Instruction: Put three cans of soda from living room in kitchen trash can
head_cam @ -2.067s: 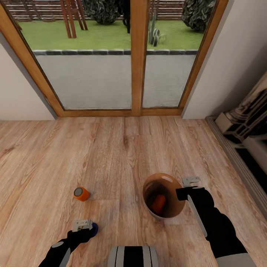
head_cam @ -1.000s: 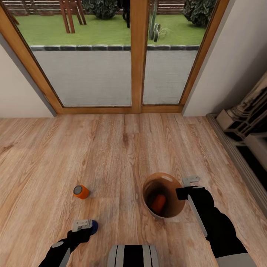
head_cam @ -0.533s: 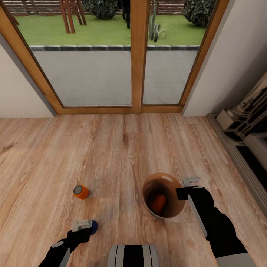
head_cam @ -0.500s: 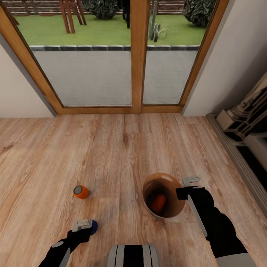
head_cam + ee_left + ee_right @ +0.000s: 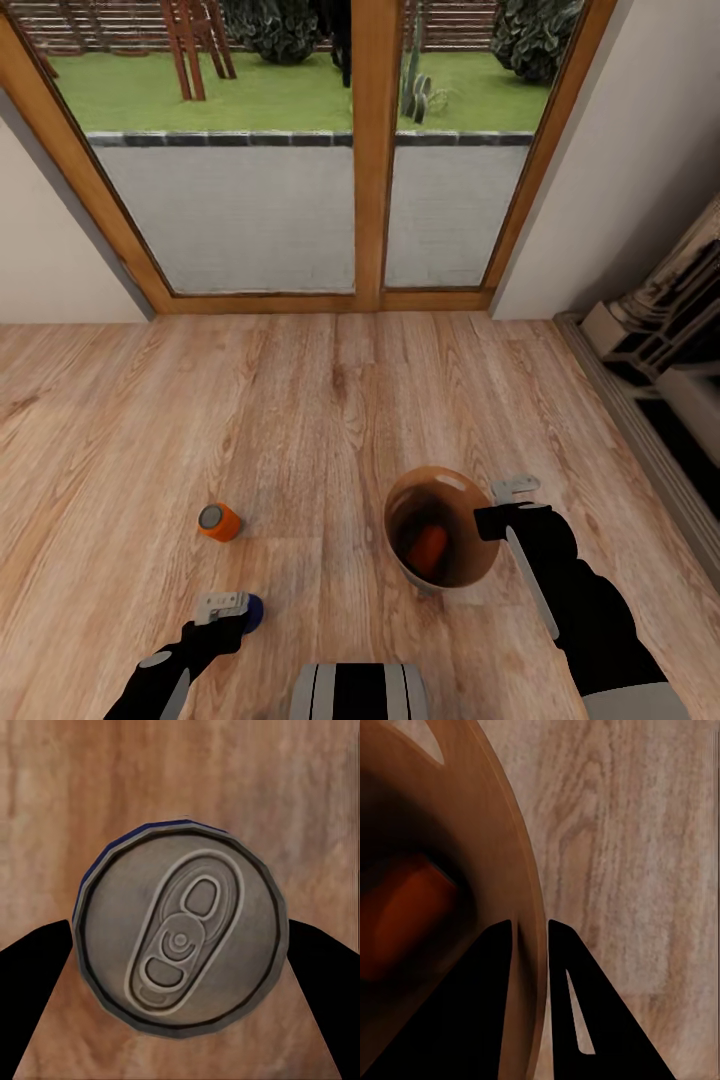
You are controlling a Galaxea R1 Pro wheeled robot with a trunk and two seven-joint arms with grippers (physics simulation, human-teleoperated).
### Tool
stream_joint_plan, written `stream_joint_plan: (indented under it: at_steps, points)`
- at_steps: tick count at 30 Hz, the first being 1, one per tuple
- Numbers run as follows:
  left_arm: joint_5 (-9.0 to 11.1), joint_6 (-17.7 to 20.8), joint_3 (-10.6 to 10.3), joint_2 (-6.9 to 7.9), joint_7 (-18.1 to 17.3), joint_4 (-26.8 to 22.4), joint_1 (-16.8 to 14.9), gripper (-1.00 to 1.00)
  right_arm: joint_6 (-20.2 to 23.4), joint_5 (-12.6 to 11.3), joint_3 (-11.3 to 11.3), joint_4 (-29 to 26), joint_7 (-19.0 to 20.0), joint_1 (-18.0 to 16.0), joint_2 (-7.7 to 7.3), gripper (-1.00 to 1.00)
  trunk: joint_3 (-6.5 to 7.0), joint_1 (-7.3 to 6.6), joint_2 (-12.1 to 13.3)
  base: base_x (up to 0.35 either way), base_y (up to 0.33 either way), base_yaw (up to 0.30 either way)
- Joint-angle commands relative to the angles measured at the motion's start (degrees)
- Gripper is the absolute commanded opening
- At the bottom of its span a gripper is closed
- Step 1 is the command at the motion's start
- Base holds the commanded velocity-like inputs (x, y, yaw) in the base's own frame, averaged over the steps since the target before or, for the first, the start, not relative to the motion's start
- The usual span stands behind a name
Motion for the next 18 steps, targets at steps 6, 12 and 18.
stream_joint_plan:
  at_steps: [6, 12, 18]
  points:
    - [0.0, 0.0, 0.0, 0.0, 0.0, 0.0, 0.0, -1.0, 0.0, -0.8, 0.0, 0.0, 0.3, 0.0, 0.01, -1.0, 1.34, -0.16, 0.1, 0.0, 0.0, 0.0]
    - [0.0, 0.0, 0.0, 0.0, 0.0, 0.0, 0.0, -1.0, 0.0, -0.8, 0.0, 0.0, 0.3, 0.0, 0.01, -1.0, 2.67, -0.31, 0.2, 0.0, 0.0, 0.0]
    - [-0.1, 0.0, 0.0, 0.0, 0.0, 0.0, 0.0, -1.0, -0.1, -0.8, 0.0, 0.0, 0.3, 0.0, 0.01, -1.0, 3.87, -1.05, 1.4, 0.0, 0.0, 0.0]
